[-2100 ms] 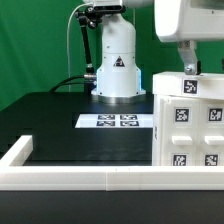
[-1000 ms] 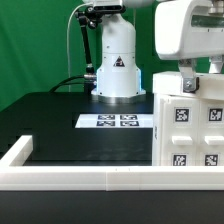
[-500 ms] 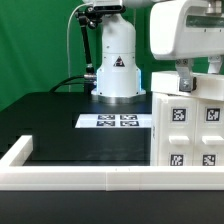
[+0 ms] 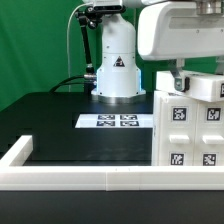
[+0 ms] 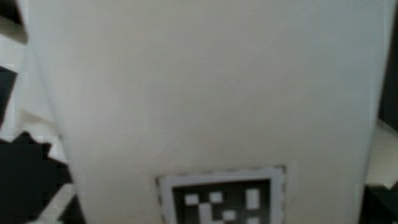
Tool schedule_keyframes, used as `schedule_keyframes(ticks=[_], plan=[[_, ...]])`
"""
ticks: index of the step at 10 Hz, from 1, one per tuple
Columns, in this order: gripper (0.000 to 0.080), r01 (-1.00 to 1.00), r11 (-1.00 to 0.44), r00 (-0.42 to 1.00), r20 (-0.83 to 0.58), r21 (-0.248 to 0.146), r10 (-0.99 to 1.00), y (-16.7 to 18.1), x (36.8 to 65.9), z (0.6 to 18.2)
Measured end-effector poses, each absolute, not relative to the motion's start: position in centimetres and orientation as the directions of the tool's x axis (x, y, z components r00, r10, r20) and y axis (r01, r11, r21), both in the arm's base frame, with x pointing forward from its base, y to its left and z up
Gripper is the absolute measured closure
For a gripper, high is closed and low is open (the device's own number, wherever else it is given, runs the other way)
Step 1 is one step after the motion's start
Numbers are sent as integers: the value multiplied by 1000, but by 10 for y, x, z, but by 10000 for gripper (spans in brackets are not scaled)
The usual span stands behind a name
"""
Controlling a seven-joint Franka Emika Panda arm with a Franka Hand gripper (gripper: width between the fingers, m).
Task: Assemble cabinet
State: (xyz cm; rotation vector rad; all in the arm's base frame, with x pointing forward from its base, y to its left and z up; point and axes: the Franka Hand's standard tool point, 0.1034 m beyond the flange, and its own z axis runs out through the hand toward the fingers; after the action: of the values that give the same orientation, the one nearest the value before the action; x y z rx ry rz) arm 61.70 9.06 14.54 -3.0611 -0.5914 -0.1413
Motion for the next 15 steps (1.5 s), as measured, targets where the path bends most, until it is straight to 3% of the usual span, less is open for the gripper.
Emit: schedule_keyframes(ticks=[4, 7, 15], plan=[[236, -17, -999, 992, 127, -44, -23, 87, 619, 146], [236, -281, -956, 950, 121, -84, -289, 83, 620, 146], [236, -643, -756, 753, 78, -123, -653, 75, 620, 146]])
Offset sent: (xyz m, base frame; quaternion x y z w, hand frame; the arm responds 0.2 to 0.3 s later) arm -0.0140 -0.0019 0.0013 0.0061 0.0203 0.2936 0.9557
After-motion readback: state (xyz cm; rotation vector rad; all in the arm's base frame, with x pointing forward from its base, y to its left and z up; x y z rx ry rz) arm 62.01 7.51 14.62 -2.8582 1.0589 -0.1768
